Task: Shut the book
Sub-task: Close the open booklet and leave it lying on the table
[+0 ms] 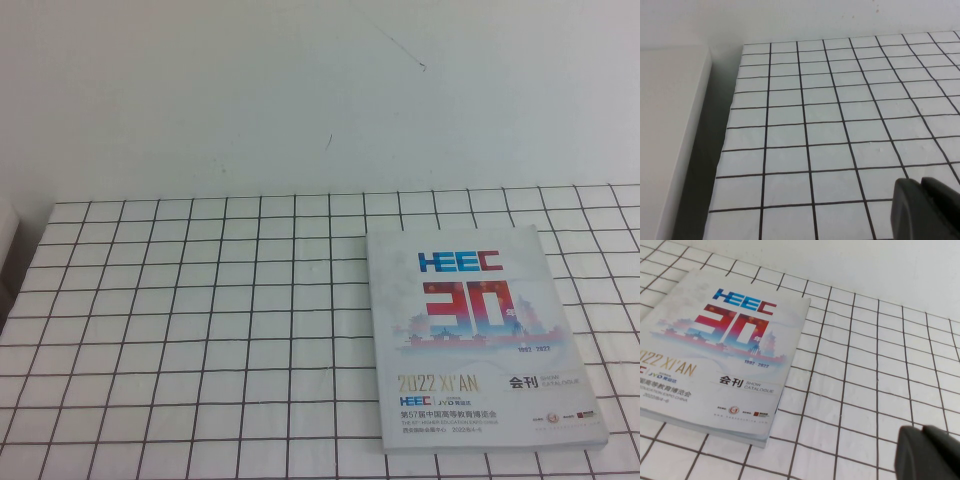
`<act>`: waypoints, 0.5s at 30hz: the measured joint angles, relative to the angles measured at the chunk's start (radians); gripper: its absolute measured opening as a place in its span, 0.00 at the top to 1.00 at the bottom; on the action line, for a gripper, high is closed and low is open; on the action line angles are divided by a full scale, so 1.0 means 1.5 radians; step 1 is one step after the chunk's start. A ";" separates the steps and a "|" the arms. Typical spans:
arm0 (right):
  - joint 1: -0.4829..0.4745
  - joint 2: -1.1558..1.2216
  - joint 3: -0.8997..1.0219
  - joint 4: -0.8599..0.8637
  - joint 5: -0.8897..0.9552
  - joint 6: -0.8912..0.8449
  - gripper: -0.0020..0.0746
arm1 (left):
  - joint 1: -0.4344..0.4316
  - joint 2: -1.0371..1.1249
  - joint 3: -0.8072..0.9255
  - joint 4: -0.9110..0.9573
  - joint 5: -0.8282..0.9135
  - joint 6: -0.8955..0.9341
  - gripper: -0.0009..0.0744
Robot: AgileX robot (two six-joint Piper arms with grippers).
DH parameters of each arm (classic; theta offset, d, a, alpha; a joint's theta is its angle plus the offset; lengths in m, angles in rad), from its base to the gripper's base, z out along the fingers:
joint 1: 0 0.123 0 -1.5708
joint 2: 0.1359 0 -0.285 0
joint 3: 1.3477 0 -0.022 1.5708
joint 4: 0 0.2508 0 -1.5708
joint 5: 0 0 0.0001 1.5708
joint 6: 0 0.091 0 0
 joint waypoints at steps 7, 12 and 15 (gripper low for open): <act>0.000 0.000 0.000 0.000 0.000 0.000 0.98 | 0.000 0.000 0.000 -0.001 0.002 0.000 0.99; 0.000 -0.004 0.002 0.000 -0.002 0.000 0.98 | 0.000 0.000 0.000 -0.001 0.002 0.001 0.99; -0.002 -0.022 0.021 0.000 -0.021 0.000 0.98 | 0.000 0.000 0.000 -0.002 0.002 0.001 0.99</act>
